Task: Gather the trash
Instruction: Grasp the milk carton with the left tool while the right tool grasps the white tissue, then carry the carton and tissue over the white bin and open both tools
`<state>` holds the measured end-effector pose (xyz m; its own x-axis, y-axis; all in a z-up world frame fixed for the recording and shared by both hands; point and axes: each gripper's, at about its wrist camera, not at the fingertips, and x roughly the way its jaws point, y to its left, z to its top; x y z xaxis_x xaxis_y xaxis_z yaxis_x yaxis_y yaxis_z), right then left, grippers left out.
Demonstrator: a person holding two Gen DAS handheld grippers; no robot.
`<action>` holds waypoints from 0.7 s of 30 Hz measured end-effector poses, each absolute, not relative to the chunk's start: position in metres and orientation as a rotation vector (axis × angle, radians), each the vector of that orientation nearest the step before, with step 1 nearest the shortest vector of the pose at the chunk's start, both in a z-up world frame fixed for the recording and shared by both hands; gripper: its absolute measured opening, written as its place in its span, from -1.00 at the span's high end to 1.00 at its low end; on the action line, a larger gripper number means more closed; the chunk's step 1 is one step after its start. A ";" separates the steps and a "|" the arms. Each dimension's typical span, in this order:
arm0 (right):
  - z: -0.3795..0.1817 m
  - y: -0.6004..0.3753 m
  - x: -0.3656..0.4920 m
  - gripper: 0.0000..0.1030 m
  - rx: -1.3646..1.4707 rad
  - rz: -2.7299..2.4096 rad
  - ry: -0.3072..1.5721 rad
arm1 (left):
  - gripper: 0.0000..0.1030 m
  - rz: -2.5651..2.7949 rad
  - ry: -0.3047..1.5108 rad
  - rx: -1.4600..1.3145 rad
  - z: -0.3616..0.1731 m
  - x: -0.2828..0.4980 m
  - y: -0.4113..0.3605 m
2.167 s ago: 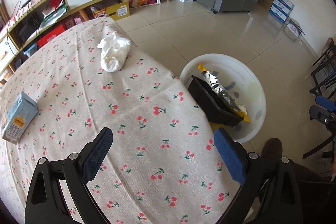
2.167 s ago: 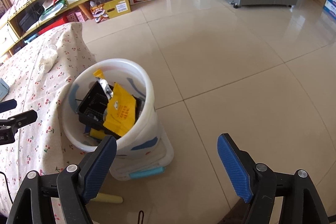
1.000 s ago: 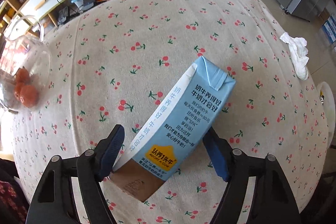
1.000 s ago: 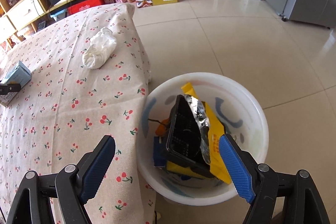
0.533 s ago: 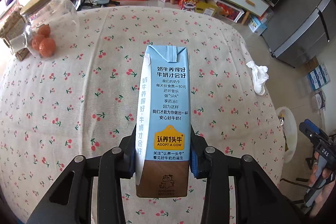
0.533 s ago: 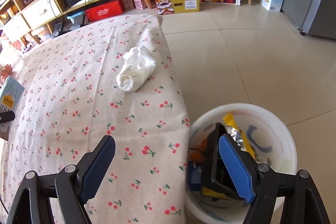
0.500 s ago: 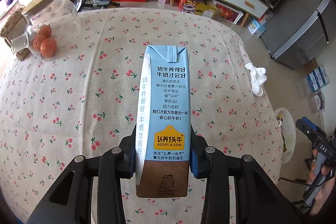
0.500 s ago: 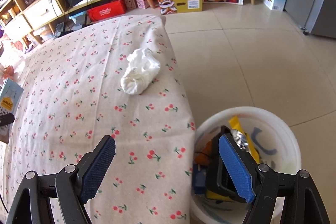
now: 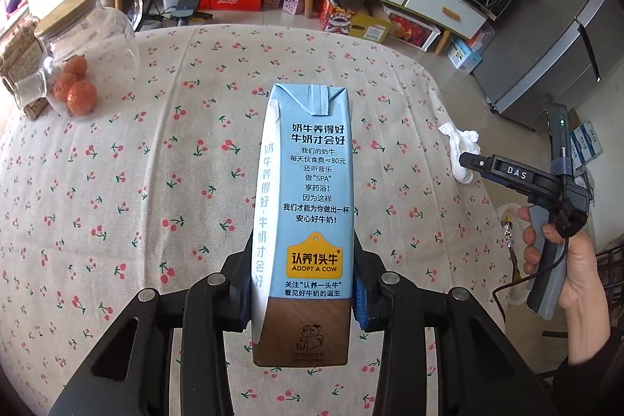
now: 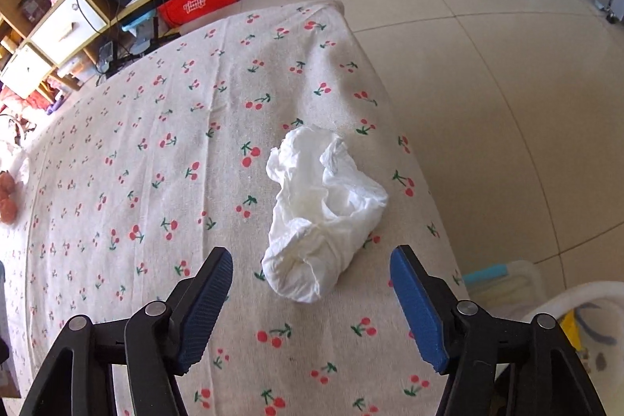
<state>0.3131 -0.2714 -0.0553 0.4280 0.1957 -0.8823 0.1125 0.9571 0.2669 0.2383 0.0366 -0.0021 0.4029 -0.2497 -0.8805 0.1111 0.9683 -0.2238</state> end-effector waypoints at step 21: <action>-0.006 -0.294 0.196 0.43 0.165 0.054 1.067 | 0.22 -0.338 1.069 -0.101 0.018 0.179 -0.018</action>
<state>0.1956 -0.2936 -0.0057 0.4830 0.1242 -0.8667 0.0355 0.9863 0.1611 0.1789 -0.0183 0.0180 0.4355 -0.3194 -0.8416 0.2228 0.9441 -0.2431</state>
